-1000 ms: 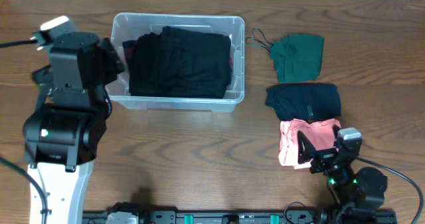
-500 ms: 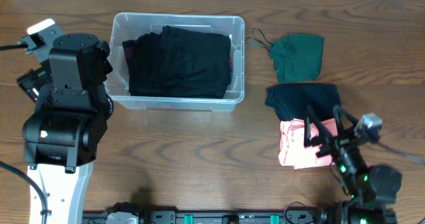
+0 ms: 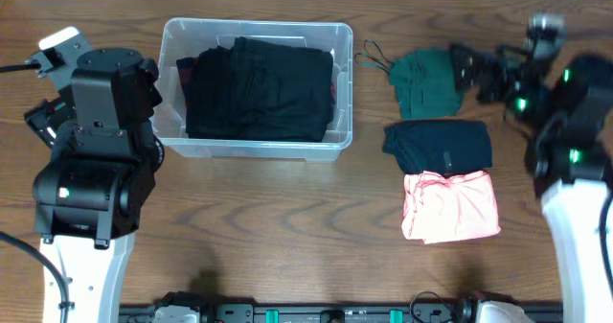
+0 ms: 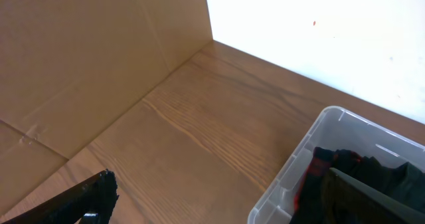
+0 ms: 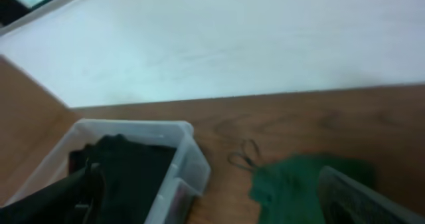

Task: Pack container
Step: 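Reach the right gripper to the dark green cloth and grasp it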

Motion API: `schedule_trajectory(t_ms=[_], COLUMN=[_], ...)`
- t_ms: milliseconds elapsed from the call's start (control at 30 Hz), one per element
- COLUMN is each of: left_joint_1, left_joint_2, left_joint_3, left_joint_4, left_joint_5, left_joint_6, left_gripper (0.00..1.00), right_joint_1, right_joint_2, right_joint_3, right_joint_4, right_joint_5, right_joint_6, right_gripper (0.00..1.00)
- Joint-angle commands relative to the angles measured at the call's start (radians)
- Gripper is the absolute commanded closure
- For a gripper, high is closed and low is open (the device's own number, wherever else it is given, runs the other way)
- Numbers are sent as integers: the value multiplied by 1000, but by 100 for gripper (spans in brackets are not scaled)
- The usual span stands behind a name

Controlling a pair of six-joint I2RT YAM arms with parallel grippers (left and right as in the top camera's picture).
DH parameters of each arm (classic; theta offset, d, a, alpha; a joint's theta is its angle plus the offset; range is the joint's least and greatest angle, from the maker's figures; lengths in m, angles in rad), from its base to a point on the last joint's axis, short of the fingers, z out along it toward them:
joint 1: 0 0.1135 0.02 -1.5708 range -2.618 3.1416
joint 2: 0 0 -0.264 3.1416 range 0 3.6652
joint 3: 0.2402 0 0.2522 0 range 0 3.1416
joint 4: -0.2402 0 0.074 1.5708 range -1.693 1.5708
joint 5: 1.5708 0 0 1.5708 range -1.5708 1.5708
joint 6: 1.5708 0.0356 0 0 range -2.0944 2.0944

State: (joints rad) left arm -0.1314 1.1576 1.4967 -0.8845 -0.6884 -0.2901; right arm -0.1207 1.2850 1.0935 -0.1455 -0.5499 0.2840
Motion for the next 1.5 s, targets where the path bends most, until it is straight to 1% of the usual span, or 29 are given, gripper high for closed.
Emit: schedule_trajectory(t_ms=[0,67,167,233,333,467,567,733,833,933,967,1033,1100,1167,1200,1300,1333,1400,1467], left_joint_1=[4,4,4,4,4,4,4,4,4,4,4,4,4,4,4,4,4,4,4], left_joint_2=[-1,-1,-1,-1,-1,-1,-1,-1,-1,-1,-1,-1,-1,-1,-1,-1,-1,-1,-1], left_joint_3=[8,8,8,8,8,8,8,8,8,8,8,8,8,8,8,8,8,8,8], left_joint_4=[2,2,2,2,2,2,2,2,2,2,2,2,2,2,2,2,2,2,2], left_joint_5=[-23,-23,-23,-23,-23,-23,-23,-23,-23,-23,-23,-23,-23,-23,-23,-23,-23,-23,-23], left_joint_6=[5,5,5,5,5,5,5,5,5,5,5,5,5,5,5,5,5,5,5], left_gripper=[2,2,2,2,2,2,2,2,2,2,2,2,2,2,2,2,2,2,2], right_joint_1=[-7,-10,-25,-49,-95,-161,-180,-174,-161,-134,-124,-100,-76,-55,-47,-43,-45,-50,-52], right_joint_2=[128,195,313,407,520,663,758,850,890,910,914,921,924,924,924,922,918,896,851], right_joint_3=[76,110,190,262,347,422,433,432,432,432,430,430,430,430,430,430,430,430,430], right_joint_4=[-25,-45,-125,-197,-273,-320,-299,-309,-311,-323,-327,-330,-330,-330,-332,-346,-354,-368,-372], right_joint_5=[-99,-97,-18,40,71,43,-32,-34,-84,-94,-93,-82,-63,-36,-24,-19,-25,-54,-121], right_joint_6=[-52,-37,-5,1,8,27,55,69,66,58,58,59,59,60,60,60,60,60,60], right_gripper=[1,1,1,1,1,1,7,11,11,15,15,18,26,39,49,83,91,99,99])
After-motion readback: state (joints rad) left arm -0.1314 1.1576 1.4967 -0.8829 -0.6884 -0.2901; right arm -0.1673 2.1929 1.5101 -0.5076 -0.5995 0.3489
